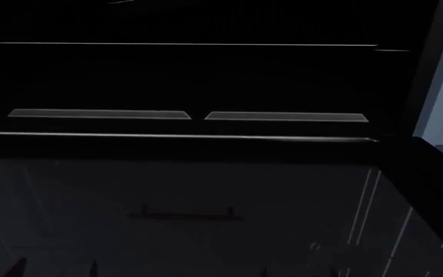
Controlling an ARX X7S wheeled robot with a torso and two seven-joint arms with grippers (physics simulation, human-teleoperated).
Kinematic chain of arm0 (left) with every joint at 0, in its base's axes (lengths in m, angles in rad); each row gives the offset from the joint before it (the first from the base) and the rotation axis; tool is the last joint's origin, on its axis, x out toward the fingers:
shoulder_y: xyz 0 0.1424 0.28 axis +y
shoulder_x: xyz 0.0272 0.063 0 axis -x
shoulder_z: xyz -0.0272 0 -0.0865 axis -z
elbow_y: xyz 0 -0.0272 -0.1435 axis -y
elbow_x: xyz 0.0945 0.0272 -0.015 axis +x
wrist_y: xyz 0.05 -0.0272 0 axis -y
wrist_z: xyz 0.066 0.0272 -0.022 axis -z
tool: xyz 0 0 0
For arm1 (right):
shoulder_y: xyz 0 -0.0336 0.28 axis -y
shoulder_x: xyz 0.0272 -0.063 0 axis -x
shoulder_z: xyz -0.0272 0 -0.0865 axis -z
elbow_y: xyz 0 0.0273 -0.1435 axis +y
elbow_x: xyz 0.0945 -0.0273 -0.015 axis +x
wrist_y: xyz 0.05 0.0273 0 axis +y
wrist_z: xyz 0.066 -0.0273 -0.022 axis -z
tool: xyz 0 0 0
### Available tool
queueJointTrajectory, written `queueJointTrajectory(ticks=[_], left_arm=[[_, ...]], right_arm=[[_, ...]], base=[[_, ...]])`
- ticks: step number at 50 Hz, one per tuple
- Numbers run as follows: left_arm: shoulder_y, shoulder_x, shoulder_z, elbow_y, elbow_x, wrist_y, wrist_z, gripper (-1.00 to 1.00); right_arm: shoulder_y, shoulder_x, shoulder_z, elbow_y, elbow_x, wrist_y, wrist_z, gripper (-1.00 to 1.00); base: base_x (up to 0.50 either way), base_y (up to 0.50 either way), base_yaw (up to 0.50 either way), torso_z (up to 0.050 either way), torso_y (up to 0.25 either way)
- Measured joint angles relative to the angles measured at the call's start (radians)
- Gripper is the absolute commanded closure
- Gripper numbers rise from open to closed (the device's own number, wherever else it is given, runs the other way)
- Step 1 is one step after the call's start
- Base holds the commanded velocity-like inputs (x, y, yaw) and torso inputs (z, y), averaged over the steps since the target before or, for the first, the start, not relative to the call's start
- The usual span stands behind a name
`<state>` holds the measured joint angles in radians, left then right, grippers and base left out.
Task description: Close the oven door
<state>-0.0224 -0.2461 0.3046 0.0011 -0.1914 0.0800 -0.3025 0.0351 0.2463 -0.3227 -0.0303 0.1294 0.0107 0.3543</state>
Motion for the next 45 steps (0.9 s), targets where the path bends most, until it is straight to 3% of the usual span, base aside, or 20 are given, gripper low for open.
queueJointTrajectory(ticks=[6, 12, 27, 32, 38, 45], left_arm=[[0.013, -0.013, -0.016, 0.068, -0.026, -0.031, -0.016, -1.00], [0.029, -0.049, -0.038, 0.255, -0.059, -0.138, -0.061, -1.00], [-0.081, -0.139, -0.098, 0.763, -0.274, -0.600, -0.208, -1.00], [-0.213, -0.232, -0.067, 0.868, -0.478, -0.691, -0.370, -1.00], [-0.443, -0.345, -0.017, 0.941, -0.755, -0.742, -0.579, -1.00], [-0.736, -0.422, 0.007, 0.933, -1.047, -0.794, -0.753, -1.00]], right_arm=[[-0.011, 0.017, -0.004, -0.125, 0.008, 0.091, 0.011, -1.00], [-0.002, 0.038, 0.008, -0.275, 0.036, 0.215, 0.023, -1.00], [0.121, 0.080, 0.076, -0.678, 0.165, 0.628, 0.067, -1.00], [0.193, 0.097, 0.118, -0.804, 0.270, 0.769, 0.128, -1.00], [0.388, 0.202, 0.134, -0.899, 0.626, 0.875, 0.391, -1.00], [0.636, 0.292, 0.119, -0.928, 0.970, 0.957, 0.641, -1.00]], base=[[0.00, 0.00, 0.00, 0.000, 0.000], [0.00, 0.00, 0.00, 0.000, 0.000], [0.00, 0.00, 0.00, 0.000, 0.001], [0.00, 0.00, 0.00, 0.000, 0.000], [0.00, 0.00, 0.00, 0.000, 0.000], [0.00, 0.00, 0.00, 0.000, 0.000]])
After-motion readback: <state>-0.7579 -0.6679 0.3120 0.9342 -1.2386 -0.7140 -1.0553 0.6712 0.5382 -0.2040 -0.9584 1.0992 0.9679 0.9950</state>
